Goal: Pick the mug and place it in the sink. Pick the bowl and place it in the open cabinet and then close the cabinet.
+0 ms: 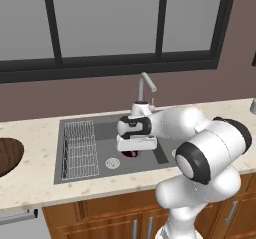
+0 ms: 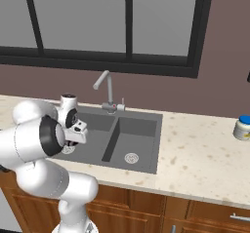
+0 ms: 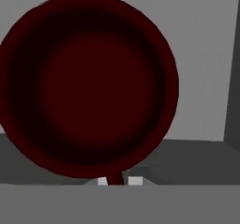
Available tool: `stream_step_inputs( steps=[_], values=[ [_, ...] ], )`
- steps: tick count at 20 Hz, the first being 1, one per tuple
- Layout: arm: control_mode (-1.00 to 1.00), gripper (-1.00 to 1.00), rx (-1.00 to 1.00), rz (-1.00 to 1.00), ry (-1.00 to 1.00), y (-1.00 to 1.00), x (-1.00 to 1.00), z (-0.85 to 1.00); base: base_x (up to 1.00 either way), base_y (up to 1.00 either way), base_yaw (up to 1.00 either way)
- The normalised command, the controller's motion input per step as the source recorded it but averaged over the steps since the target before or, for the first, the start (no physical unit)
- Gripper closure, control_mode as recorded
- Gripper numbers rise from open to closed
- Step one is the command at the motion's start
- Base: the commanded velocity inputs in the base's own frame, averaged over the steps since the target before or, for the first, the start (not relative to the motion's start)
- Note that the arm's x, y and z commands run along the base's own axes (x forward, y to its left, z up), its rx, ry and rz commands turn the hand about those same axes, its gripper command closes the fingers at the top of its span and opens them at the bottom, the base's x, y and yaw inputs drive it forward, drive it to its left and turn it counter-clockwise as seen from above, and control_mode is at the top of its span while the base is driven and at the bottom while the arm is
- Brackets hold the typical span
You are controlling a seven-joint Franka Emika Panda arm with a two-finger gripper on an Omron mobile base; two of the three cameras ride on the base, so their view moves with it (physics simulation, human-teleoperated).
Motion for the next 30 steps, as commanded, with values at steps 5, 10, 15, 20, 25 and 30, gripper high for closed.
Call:
stream_step_inputs(
  steps=[5,10,15,20,25,30],
  values=[
    [-1.0,1.0,0.0,0.0,0.0,-0.11,0.34,-0.07,0.0,0.0,0.0],
    [-1.0,1.0,0.0,0.0,0.0,0.0,0.39,-0.19,0.0,0.0,0.0],
    [-1.0,1.0,0.0,0.0,0.0,0.0,0.39,-0.29,0.0,0.0,0.0],
    [-1.0,1.0,0.0,0.0,0.0,0.0,0.36,-0.3,0.0,0.0,0.0],
    [-1.0,1.0,0.0,-0.02,0.0,0.0,0.26,-0.31,0.0,0.0,0.0],
    [-1.0,1.0,0.0,-0.05,0.0,0.05,0.25,-0.49,0.0,0.0,0.0]
  ],
)
